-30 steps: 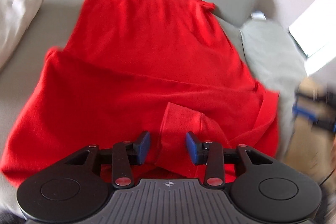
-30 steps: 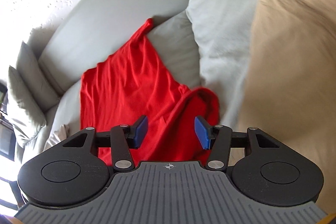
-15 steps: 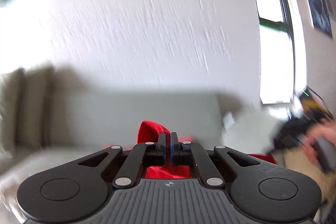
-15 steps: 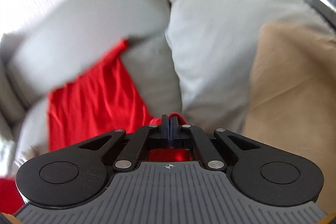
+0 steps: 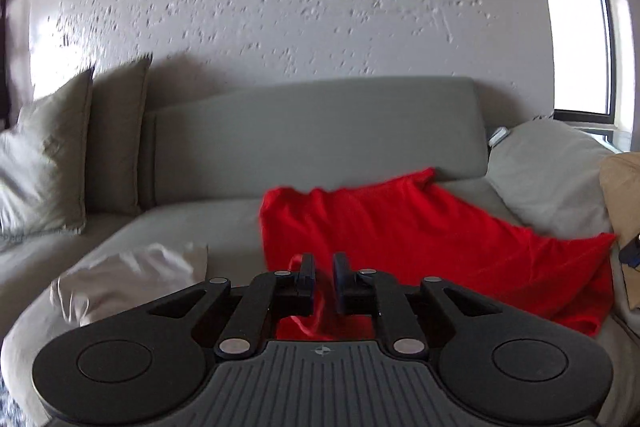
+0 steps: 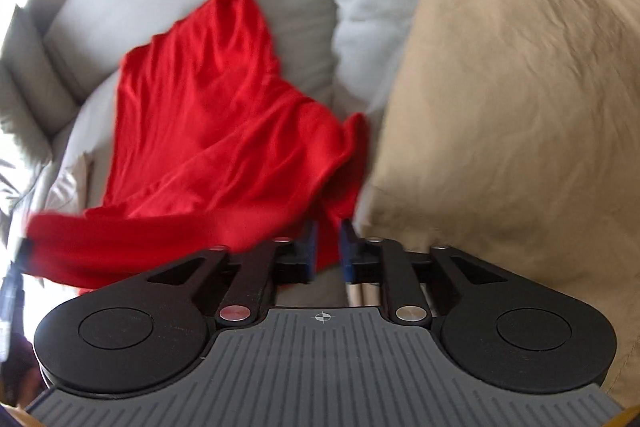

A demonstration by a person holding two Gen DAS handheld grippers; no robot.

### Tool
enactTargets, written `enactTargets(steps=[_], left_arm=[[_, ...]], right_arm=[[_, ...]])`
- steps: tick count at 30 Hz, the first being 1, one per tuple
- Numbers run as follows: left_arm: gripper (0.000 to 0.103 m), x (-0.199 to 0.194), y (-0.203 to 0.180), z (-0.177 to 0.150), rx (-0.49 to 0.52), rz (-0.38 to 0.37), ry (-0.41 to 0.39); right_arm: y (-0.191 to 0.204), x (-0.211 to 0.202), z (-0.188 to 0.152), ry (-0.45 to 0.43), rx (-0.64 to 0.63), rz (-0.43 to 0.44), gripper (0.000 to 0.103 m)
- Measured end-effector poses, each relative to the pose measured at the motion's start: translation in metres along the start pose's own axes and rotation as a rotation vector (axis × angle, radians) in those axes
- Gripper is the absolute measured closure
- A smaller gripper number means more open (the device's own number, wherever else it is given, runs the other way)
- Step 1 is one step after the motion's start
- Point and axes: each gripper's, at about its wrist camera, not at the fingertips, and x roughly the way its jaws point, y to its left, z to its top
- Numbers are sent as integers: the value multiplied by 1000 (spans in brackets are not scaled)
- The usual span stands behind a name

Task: Fold clothes

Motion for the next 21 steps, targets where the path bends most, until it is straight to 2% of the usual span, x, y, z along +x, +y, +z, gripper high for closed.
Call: enactTargets(steps=[1, 3, 6, 9, 11, 14, 17, 21], left_arm=[[69, -1, 9, -2, -33, 2, 23], [61, -8, 26, -2, -100, 18, 54], [61, -11, 45, 1, -210, 35, 91], [61, -10, 56, 5, -321, 40, 121], [61, -6, 61, 9, -391, 44, 149], [61, -6, 68, 8, -499, 90, 206], [62, -4, 73, 8, -541, 119, 251], [62, -4, 75, 9, -516, 112, 304]], right_arm=[[4, -3, 0, -13, -10, 6, 71], [15, -4, -1, -26, -34, 37, 70], [35, 0, 0, -29, -88, 120, 62], [72, 13, 1, 12, -215, 200, 53], [103, 25, -2, 38, -321, 246, 52], [156, 52, -12, 97, -483, 301, 52], [205, 83, -23, 150, -602, 322, 54], [252, 118, -41, 160, -751, 339, 50]])
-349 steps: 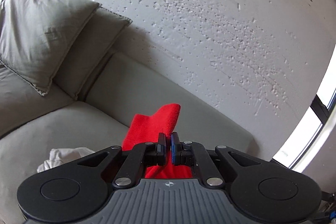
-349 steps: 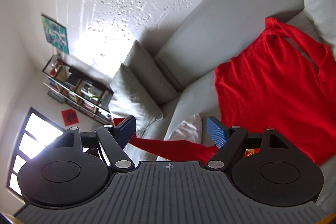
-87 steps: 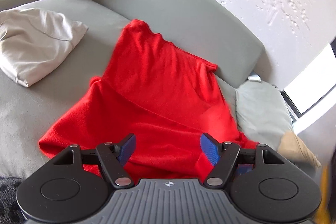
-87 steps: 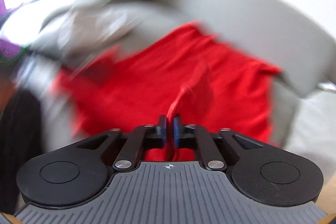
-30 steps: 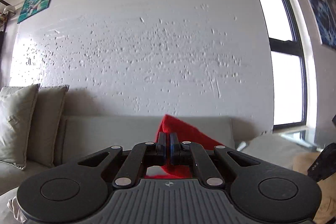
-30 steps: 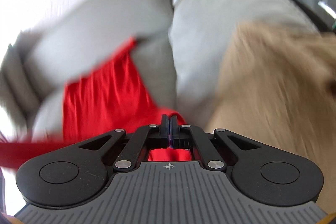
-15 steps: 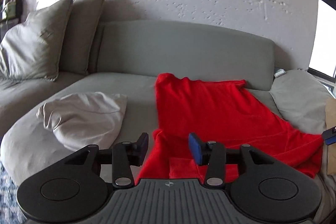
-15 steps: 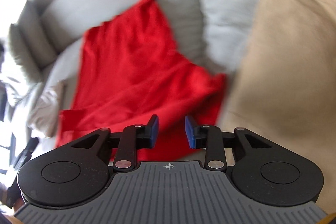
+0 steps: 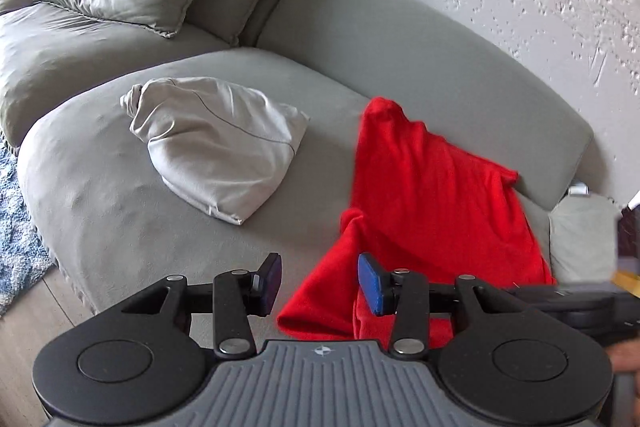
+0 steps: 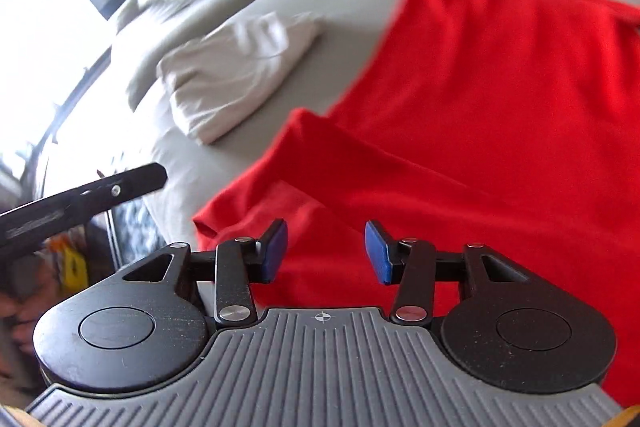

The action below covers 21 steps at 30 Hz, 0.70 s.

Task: Fold clothes

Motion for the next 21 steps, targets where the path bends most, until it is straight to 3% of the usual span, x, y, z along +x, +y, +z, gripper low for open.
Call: enactTargets(steps=[8, 14, 18, 21], left_arm=[[61, 1, 17, 3, -1, 55, 2], [61, 0, 21, 0, -4, 60, 4], [62, -4, 21, -2, 7, 50, -4], [62, -7, 21, -2, 10, 41, -17]], right_arm=[[17, 45, -7, -19, -217, -36, 47], [30, 28, -17, -71, -296, -61, 90], [32, 3, -21, -140, -299, -94, 95], [18, -29, -11, -239, -254, -238, 95]])
